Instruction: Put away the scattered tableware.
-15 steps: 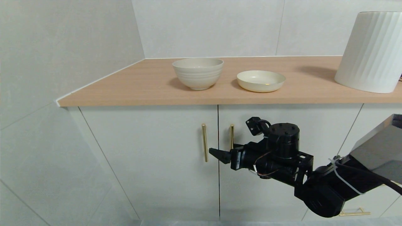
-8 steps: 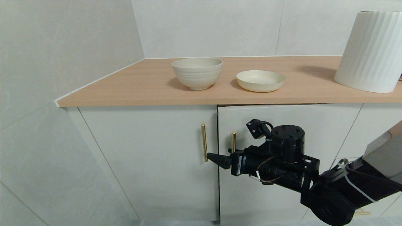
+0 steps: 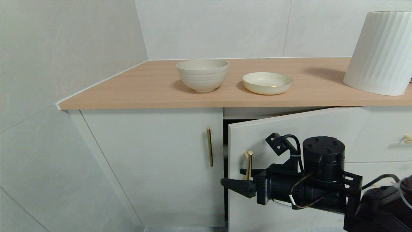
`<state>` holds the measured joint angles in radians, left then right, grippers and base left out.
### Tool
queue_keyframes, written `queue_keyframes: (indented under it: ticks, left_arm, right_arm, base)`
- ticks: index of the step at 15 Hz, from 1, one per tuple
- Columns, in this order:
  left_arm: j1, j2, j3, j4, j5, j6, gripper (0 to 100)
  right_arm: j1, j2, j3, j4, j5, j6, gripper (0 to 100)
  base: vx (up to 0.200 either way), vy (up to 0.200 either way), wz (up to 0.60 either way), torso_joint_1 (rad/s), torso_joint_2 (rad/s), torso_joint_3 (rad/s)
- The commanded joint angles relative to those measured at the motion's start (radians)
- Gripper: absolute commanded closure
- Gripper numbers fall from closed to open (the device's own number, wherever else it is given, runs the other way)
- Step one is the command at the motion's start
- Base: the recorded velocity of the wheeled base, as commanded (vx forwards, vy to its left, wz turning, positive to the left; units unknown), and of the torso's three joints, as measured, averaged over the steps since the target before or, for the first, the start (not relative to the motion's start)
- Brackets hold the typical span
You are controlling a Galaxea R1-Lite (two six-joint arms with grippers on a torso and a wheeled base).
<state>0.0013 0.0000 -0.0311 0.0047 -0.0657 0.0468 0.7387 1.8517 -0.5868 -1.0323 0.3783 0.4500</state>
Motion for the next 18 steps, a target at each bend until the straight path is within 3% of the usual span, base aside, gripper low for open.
queue_keyframes:
  ticks: [1,4,7,10,13,14,16,18]
  left_arm:
    - [0.0,0.0,-0.072,0.02,-0.039,-0.021,0]
    - [0.0,0.092,-0.23,0.129,-0.204,-0.013,0]
    - [0.0,0.41,-0.42,0.141,-0.296,-0.018,0]
    - [-0.035,0.75,-0.561,0.138,-0.468,-0.016,0]
    - [-0.179,0.965,-0.655,0.121,-0.485,-0.019,0]
    - [-0.271,1.055,-0.665,0.084,-0.483,-0.022,0]
    - [-0.328,1.166,-0.661,0.006,-0.483,-0.058,0]
    - [-0.362,1.262,-0.648,-0.077,-0.483,-0.13,0]
  right_arm:
    - [0.004,-0.066,0.045,-0.003,0.008,-0.001,0]
    - [0.021,-0.103,0.076,-0.003,0.021,-0.001,0]
    - [0.042,-0.144,0.097,-0.003,0.021,0.001,0]
    - [0.047,-0.154,0.128,-0.003,0.021,0.001,0]
    - [0.047,-0.158,0.143,-0.006,0.022,0.001,0]
    - [0.047,-0.158,0.143,-0.006,0.022,0.001,0]
    - [0.047,-0.16,0.145,-0.006,0.022,0.001,0]
    - [0.047,-0.163,0.147,-0.006,0.022,0.001,0]
  base:
    - [0.0,0.0,0.0,0.0,0.0,0.0]
    - [0.0,0.0,0.0,0.0,0.0,0.0]
    - [0.0,0.0,0.0,0.0,0.0,0.0]
    - [0.0,0.0,0.0,0.0,0.0,0.0]
    - [0.0,0.0,0.0,0.0,0.0,0.0]
    - [0.0,0.0,0.0,0.0,0.0,0.0]
    - [0.0,0.0,0.0,0.0,0.0,0.0]
    - [0.0,0.0,0.0,0.0,0.0,0.0]
